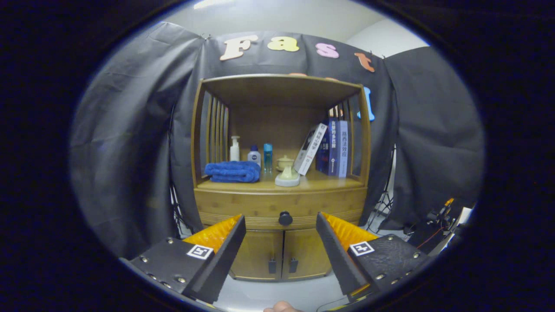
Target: Pull open the drawer, take out the items inside it, and place them on the countertop above the cabinet.
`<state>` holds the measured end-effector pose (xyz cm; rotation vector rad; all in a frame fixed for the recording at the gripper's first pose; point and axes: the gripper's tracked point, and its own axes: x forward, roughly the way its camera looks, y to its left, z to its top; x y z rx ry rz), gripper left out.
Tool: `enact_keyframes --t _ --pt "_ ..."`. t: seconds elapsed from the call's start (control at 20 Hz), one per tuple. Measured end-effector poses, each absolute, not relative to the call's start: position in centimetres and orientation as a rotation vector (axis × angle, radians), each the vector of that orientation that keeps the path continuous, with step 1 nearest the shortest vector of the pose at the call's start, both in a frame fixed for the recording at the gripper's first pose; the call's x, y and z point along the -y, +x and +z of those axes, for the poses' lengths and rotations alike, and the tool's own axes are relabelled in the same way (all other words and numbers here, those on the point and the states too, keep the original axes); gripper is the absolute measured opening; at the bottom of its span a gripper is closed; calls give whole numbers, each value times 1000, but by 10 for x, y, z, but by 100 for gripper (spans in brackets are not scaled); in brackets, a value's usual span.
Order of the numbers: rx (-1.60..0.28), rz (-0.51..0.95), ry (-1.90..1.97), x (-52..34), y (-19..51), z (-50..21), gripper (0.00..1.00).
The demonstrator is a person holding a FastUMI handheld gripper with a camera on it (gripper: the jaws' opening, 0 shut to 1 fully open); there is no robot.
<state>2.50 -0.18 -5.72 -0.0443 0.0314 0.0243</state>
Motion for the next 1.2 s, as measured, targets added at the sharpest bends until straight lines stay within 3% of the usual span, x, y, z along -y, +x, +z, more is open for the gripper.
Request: enact_keyframes --t 0.8,1.2 --pt "106 55 62 -2 -51 76 99" --pt "68 42 13 2 -46 59 99"
